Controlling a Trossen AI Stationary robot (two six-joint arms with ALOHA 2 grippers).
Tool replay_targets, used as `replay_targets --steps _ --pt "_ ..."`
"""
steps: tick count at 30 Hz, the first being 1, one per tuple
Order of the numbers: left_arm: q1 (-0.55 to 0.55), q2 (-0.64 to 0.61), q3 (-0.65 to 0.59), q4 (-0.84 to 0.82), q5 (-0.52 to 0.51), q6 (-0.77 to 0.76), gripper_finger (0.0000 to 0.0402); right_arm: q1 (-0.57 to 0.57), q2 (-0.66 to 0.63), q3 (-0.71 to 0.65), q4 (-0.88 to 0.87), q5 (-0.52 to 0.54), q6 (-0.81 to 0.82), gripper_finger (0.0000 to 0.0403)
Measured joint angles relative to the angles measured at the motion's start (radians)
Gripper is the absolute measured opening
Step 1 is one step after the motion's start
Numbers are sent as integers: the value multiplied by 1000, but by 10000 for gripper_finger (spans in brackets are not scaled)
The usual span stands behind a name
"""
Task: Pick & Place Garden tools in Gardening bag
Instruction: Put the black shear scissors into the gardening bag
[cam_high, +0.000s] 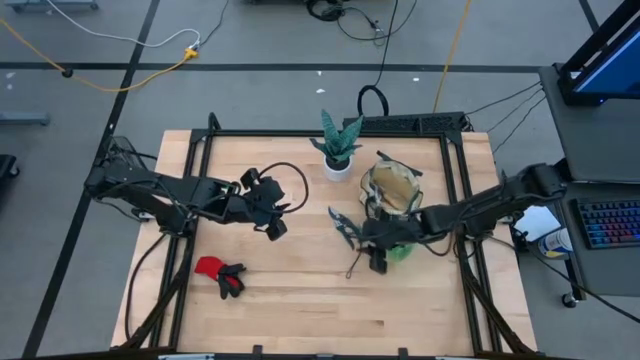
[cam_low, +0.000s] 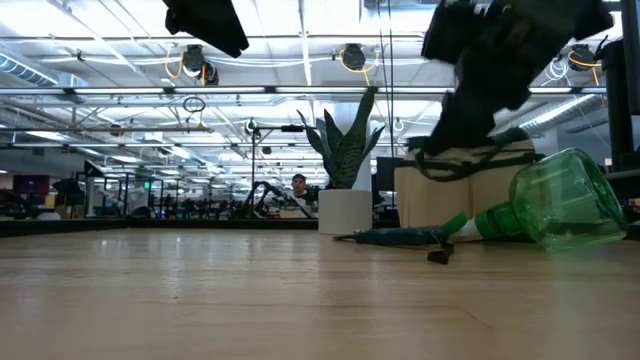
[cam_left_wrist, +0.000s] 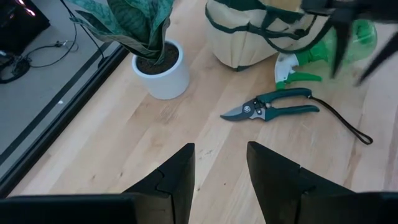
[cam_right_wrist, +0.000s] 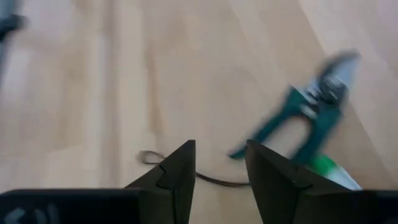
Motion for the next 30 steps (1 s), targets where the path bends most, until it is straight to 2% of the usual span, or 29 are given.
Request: replay_targets --steps 6,10,14,16,19,23,30 --pt "0 0 0 2 -3 0 152 51 -27 0 172 4 -105 130" --pt "0 0 0 2 -11 0 152 72 -24 0 325 -2 -273 130" --pt "0 0 0 1 -11 0 152 73 -21 1 414 -107 -461 130" --pt "0 0 0 0 -10 0 152 71 -21 1 447 -160 -506 130" --pt "0 0 0 -6 -10 0 152 54 -21 1 453 -172 -486 130" --pt "0 0 0 -6 -10 0 152 22 -22 1 404 -102 -409 141" --pt "0 0 0 -6 -10 -1 152 -28 27 -10 312 -45 -295 210"
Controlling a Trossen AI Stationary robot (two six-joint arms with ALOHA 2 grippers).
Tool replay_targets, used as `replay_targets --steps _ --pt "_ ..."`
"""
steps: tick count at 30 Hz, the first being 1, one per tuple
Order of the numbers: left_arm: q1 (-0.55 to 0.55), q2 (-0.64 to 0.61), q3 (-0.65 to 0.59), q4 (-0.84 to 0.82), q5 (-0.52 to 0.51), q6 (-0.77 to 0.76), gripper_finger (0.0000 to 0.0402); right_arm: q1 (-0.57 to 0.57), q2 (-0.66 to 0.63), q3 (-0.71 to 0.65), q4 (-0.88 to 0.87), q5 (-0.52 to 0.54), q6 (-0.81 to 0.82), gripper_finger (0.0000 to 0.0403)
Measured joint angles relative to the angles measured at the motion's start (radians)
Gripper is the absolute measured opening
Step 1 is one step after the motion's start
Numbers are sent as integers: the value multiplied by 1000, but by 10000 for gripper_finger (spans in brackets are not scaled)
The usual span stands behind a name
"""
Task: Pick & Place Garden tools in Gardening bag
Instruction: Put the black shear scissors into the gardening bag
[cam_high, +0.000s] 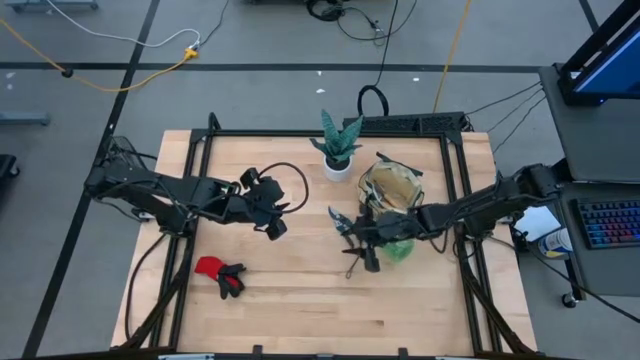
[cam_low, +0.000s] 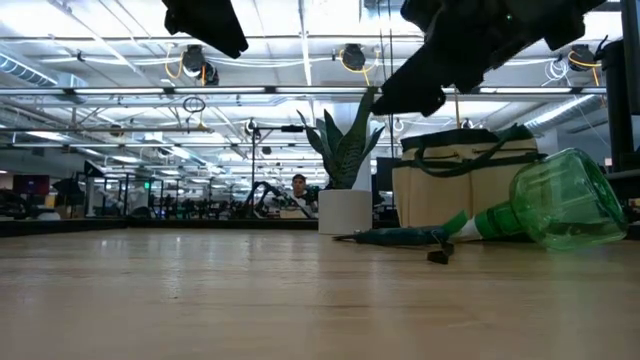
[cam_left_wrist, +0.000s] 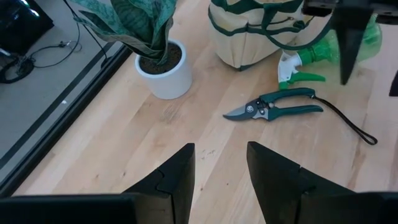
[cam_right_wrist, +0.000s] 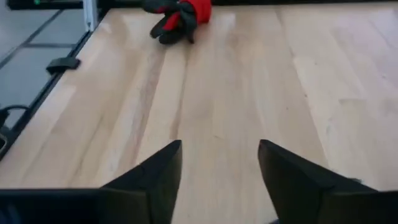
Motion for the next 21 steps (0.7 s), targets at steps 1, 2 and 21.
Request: replay_targets --steps 1,2,21 --pt "0 0 0 0 0 0 152 -5 15 -2 10 0 15 219" --pt "0 0 0 0 0 0 152 -8 26 -11 9 0 28 226" --pt "0 0 0 0 0 0 152 -104 128 -75 -151 154 104 222"
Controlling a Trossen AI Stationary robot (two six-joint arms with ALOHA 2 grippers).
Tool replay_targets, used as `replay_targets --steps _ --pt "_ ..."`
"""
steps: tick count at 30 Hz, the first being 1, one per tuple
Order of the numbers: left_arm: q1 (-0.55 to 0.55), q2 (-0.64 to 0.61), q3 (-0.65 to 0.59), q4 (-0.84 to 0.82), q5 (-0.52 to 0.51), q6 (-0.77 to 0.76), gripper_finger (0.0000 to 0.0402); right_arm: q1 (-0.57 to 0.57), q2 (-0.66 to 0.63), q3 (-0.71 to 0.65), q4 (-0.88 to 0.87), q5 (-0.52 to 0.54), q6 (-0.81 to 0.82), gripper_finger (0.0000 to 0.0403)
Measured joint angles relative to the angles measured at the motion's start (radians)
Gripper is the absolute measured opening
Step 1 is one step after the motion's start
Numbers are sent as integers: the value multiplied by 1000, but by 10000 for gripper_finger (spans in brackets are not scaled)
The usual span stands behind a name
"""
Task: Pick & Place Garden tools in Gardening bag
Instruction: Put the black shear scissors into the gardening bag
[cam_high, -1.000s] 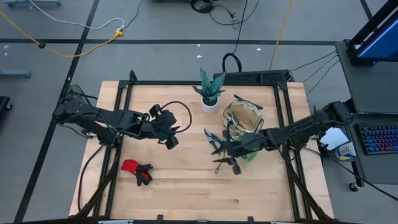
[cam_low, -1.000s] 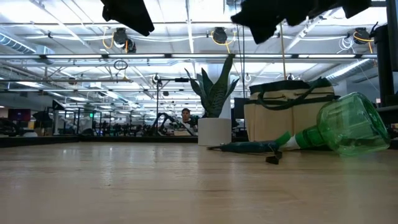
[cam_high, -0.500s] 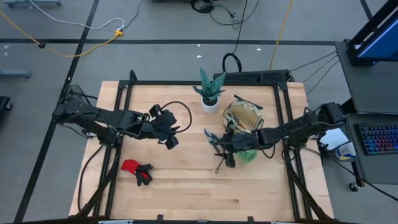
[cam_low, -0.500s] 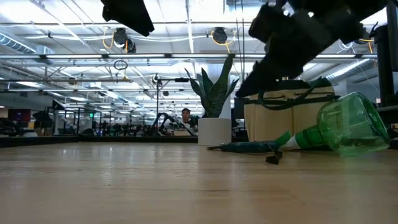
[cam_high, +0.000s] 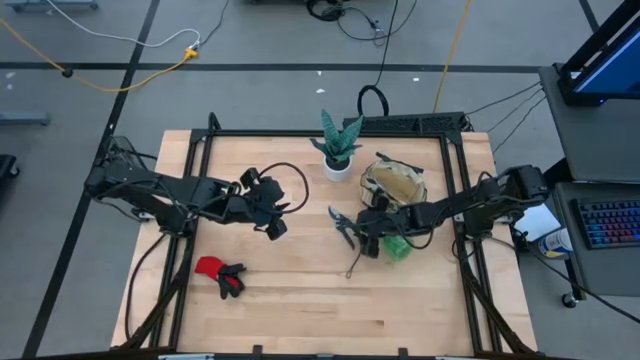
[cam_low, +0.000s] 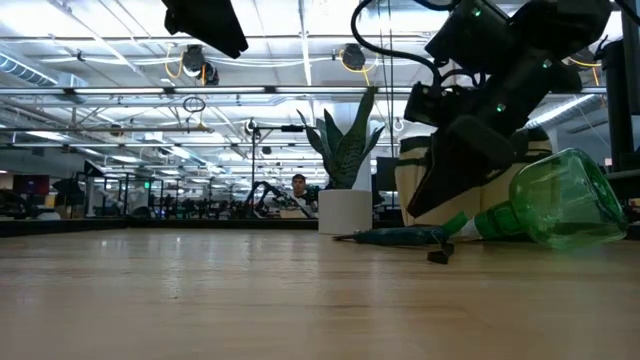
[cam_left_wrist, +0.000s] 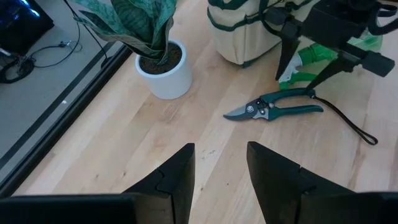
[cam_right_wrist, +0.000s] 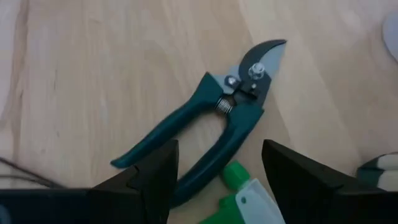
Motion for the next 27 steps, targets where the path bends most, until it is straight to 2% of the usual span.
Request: replay_targets --steps 13,17,27 --pt "0 0 0 0 -7 0 152 -40 2 0 5 -3 2 222" --pt "0 0 0 0 -8 0 152 -40 3 0 48 -5 48 222" --pt "0 0 0 1 -9 0 152 -40 109 -1 78 -24 51 221"
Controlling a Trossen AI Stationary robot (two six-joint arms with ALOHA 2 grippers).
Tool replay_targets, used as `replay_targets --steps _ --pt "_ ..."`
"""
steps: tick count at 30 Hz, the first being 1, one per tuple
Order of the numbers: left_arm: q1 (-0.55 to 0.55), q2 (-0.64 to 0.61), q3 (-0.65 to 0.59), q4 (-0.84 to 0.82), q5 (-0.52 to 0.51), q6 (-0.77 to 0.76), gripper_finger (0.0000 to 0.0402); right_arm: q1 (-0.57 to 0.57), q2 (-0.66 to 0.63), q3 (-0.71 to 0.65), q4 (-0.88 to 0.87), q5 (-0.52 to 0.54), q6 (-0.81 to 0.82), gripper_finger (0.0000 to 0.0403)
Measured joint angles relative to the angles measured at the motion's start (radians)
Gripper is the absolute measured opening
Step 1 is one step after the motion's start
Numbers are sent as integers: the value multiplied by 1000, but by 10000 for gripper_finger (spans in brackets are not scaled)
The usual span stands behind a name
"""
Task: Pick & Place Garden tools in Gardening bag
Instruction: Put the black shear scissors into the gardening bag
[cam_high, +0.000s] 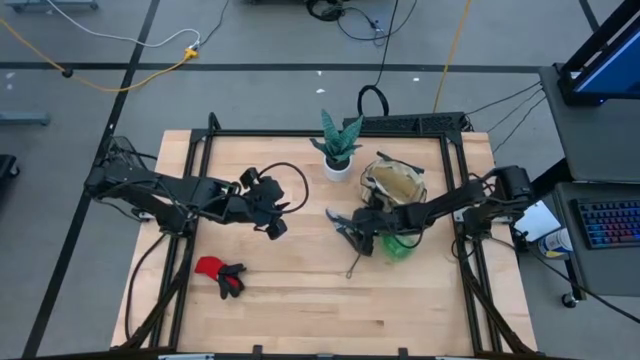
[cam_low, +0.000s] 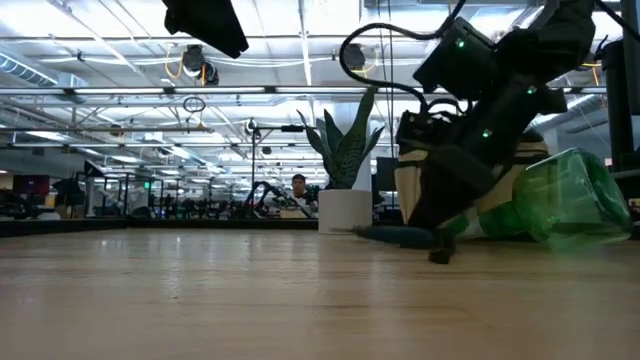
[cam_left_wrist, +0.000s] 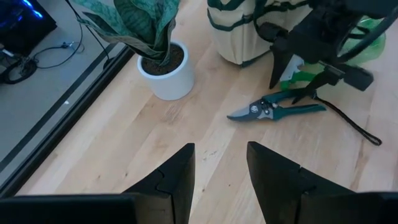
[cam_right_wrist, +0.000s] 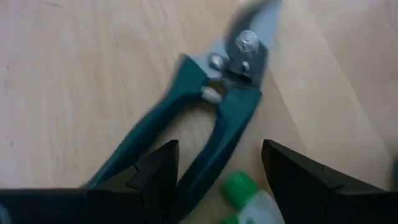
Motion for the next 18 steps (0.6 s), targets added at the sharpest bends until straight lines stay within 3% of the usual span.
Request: replay_targets --steps 10,18 --pt "0 0 0 -1 -7 0 152 -19 54 4 33 0 -29 215" --pt "0 0 0 -1 -8 0 152 -19 52 3 26 -6 -60 124"
